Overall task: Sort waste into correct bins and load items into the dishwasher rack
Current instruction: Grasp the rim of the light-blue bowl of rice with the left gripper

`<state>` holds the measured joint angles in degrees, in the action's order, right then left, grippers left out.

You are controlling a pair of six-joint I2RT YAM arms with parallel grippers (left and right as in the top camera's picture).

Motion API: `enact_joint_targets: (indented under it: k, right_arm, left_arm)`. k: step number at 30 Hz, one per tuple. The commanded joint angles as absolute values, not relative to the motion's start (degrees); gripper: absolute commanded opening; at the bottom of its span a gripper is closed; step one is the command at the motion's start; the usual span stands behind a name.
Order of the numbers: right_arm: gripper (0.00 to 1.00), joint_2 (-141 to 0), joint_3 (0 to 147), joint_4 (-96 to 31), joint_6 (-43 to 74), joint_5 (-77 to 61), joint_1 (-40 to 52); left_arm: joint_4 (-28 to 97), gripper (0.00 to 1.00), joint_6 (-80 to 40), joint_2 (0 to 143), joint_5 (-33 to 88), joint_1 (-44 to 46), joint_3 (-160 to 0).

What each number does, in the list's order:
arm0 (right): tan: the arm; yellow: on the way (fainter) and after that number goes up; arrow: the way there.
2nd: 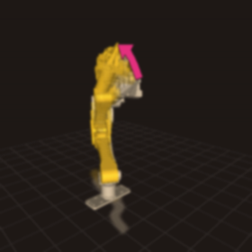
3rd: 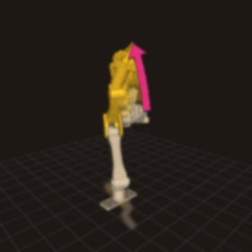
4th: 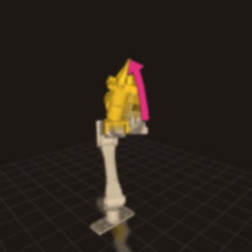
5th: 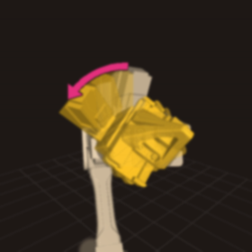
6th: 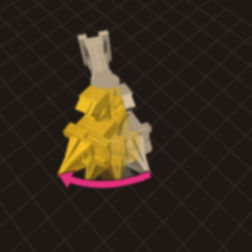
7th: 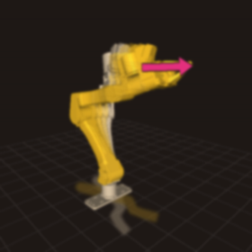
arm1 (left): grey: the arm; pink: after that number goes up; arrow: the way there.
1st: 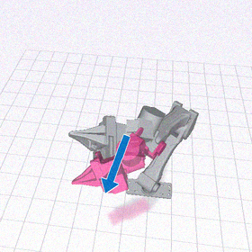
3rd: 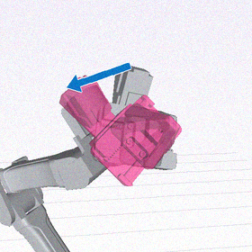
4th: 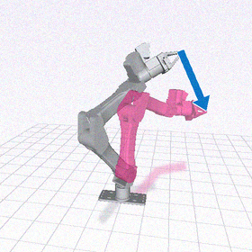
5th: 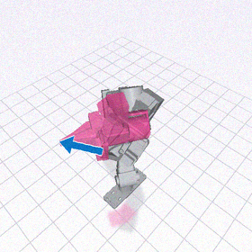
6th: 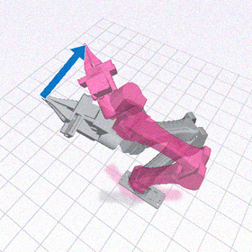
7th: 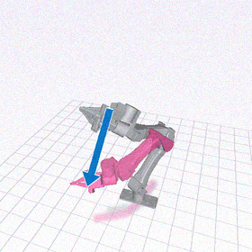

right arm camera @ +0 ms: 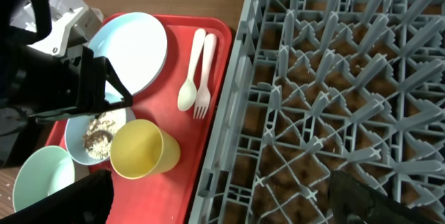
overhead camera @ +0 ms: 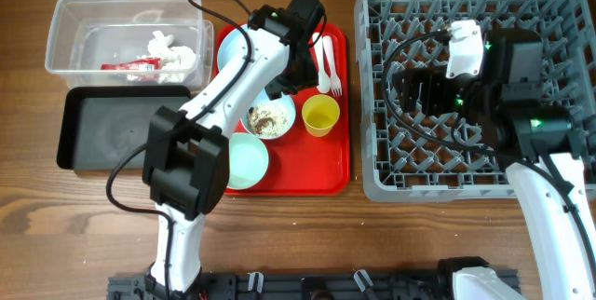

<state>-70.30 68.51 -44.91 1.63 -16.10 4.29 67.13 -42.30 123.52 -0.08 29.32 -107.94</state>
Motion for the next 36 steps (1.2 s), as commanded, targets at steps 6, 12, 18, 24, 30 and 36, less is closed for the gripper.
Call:
enact_joint_targets:
  k: [6, 12, 18, 24, 30, 36]
  right_arm:
    - [1.00, -71.2, 69.6, -45.1, 1.7, -17.1, 4.1]
    - [1.00, -71.2, 69.6, -45.1, 1.7, -17.1, 4.1]
    - [1.00, -71.2, 69.6, -45.0, 1.7, -17.0, 4.1]
    - [1.00, -71.2, 69.6, -45.1, 1.7, -17.1, 4.1]
    - [1.00, -71.2, 69.6, -45.1, 1.7, -17.1, 4.1]
    - [1.00, -71.2, 69.6, -45.0, 1.6, -17.0, 4.1]
  left_arm:
    - [66.7, 0.28, -45.8, 127.1, -2.9, 29.6, -106.6]
    - [62.9, 0.27, -45.9, 127.3, -2.9, 29.9, -103.1]
    - [60.6, 0.27, -45.9, 127.3, -2.9, 30.4, -100.9]
    - [58.9, 0.16, -45.9, 127.3, -2.9, 31.1, -98.9]
    - [59.2, 0.04, -45.9, 127.3, -2.9, 31.0, -99.0]
    - [61.6, 0.04, -45.3, 125.4, -0.2, 29.7, -100.4]
